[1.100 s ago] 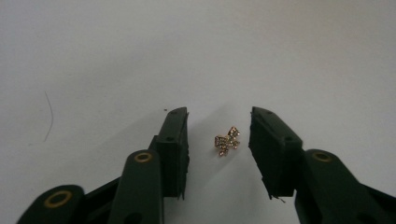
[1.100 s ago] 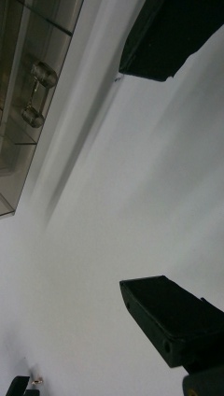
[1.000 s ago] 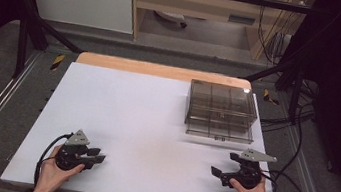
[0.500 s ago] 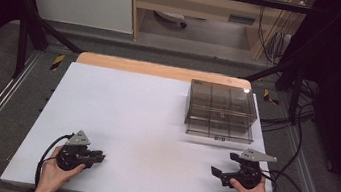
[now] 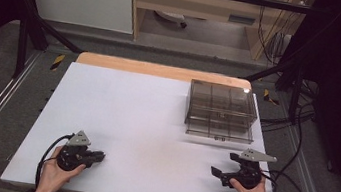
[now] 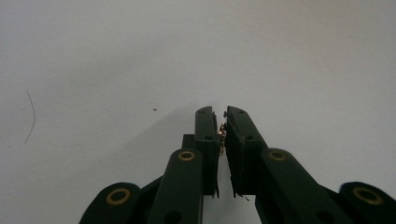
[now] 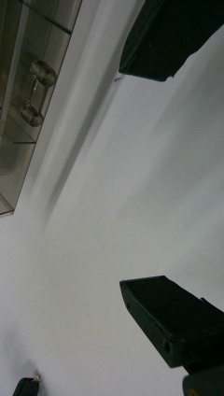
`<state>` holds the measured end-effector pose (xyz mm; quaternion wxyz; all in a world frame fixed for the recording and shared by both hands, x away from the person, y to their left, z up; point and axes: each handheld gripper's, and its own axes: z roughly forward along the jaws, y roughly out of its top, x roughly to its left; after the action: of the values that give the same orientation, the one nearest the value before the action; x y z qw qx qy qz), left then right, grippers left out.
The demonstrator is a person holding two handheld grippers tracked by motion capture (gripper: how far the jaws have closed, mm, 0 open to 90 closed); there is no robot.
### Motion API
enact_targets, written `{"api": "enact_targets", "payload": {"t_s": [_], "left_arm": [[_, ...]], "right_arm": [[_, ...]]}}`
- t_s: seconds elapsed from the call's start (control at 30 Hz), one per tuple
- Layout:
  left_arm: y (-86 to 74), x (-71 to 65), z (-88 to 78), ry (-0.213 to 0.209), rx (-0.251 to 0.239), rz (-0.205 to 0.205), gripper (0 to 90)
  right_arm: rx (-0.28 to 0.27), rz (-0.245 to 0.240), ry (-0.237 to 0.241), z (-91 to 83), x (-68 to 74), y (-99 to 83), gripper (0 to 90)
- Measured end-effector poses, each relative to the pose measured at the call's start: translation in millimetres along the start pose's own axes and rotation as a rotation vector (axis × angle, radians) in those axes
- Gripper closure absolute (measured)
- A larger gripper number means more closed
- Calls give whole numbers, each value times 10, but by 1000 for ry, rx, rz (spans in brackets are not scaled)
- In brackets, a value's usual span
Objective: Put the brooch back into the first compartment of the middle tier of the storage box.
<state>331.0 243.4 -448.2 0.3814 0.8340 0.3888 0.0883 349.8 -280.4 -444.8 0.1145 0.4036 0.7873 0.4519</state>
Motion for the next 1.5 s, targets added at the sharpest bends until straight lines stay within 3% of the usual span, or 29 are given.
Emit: {"api": "enact_targets", "payload": {"t_s": [0.3, 0.8, 1.5], "left_arm": [[16, -39, -15, -8, -7, 5, 880], [36, -89, -36, 3, -8, 28, 887], [95, -104, -87, 14, -28, 22, 888]], "right_arm": [[2, 0, 1, 0, 0, 0, 5], [2, -1, 3, -2, 0, 0, 5], [4, -4, 6, 5, 3, -3, 5]]}}
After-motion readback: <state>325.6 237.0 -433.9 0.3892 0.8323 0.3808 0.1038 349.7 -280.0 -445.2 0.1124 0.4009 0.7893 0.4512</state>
